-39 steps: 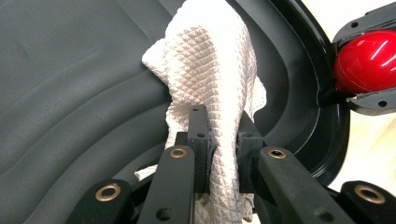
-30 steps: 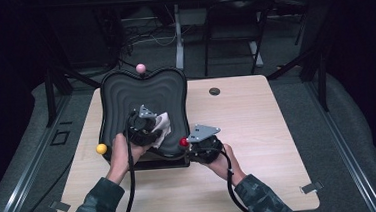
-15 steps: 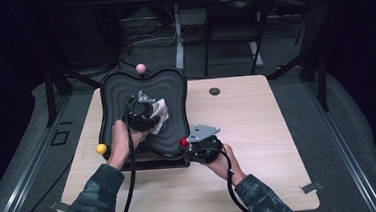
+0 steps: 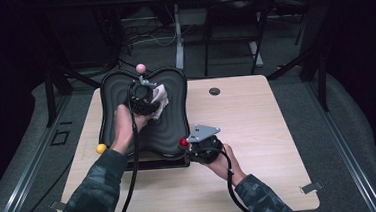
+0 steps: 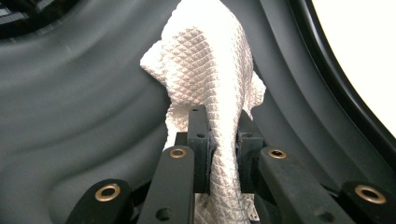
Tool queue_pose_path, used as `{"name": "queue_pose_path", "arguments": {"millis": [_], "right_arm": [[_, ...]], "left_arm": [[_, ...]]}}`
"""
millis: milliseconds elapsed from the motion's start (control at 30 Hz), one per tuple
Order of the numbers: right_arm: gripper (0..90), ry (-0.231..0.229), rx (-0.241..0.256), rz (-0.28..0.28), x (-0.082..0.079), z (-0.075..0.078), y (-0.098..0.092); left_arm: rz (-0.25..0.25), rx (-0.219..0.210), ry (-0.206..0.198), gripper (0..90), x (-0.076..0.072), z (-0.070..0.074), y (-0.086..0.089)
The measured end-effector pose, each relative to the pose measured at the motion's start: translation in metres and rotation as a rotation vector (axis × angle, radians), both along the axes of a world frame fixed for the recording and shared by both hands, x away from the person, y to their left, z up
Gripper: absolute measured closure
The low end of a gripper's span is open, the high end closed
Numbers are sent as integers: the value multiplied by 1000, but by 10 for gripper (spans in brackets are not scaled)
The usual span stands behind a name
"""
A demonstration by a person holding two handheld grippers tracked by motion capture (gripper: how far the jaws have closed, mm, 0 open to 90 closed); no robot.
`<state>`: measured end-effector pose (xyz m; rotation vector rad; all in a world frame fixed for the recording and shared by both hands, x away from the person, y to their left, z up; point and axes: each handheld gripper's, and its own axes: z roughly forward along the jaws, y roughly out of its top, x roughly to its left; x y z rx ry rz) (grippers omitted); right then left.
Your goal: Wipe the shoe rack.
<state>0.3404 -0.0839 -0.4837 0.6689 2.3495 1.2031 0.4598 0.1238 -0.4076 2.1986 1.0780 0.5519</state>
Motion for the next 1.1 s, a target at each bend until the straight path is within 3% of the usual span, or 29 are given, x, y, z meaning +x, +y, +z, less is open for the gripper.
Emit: {"name": "queue_pose_path", "arguments": {"millis": [667, 1100], "right_arm": [[600, 2, -6, -3, -1, 0, 0], [600, 3, -1, -3, 0, 0, 0]], "left_arm": [[66, 42, -15, 807, 44, 27, -14], [91, 16, -16, 805, 61, 35, -21]]}}
